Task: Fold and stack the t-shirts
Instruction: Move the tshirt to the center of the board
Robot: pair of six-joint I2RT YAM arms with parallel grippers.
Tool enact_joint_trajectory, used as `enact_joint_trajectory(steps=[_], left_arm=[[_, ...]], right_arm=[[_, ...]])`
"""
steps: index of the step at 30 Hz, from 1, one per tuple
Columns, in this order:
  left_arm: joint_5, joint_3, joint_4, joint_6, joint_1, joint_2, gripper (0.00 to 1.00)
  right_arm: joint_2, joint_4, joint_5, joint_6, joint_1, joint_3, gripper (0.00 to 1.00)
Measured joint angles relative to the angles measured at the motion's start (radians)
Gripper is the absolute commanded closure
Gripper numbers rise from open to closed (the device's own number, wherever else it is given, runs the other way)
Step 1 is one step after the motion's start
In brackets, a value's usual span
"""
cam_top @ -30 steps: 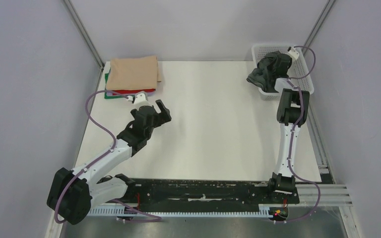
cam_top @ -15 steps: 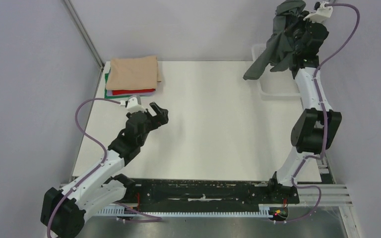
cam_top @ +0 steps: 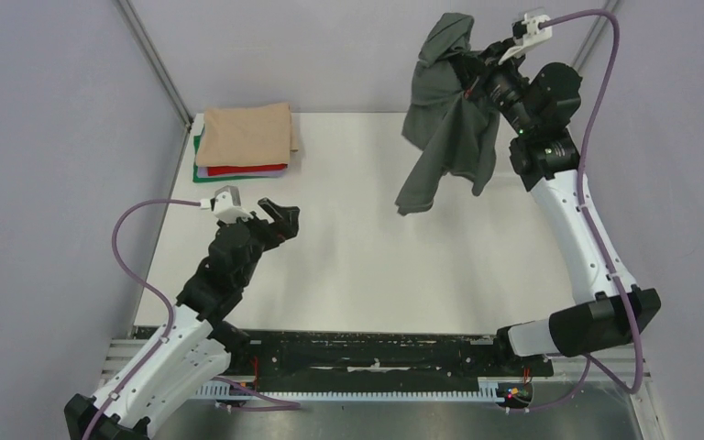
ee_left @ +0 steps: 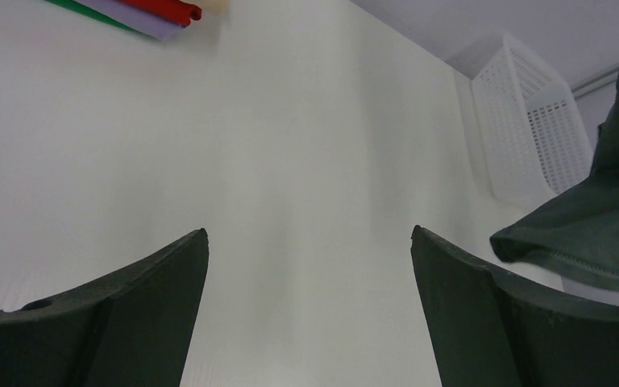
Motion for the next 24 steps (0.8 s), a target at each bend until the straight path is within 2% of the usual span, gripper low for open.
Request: enact_joint_trajectory(steps=[9,15,24], left_arm=[[0.0,0.0,-0.086,-0.032,0.0,-0.089,0.0],[0.002,0.0,-0.121,-0.039,0.0,-0.103,0.0],[0.017,0.0,-0.134,-0.039,0.0,-0.093,0.0]], right_arm=[[-0.189,0.032,-0.071,0.121,0.219,-0.288,1.0],[-0.224,0.047,-0.074,0.159,0.351,-0.396,1.0],[-0.227,0.064,-0.042,0.189,0.389,-0.459,1.0]])
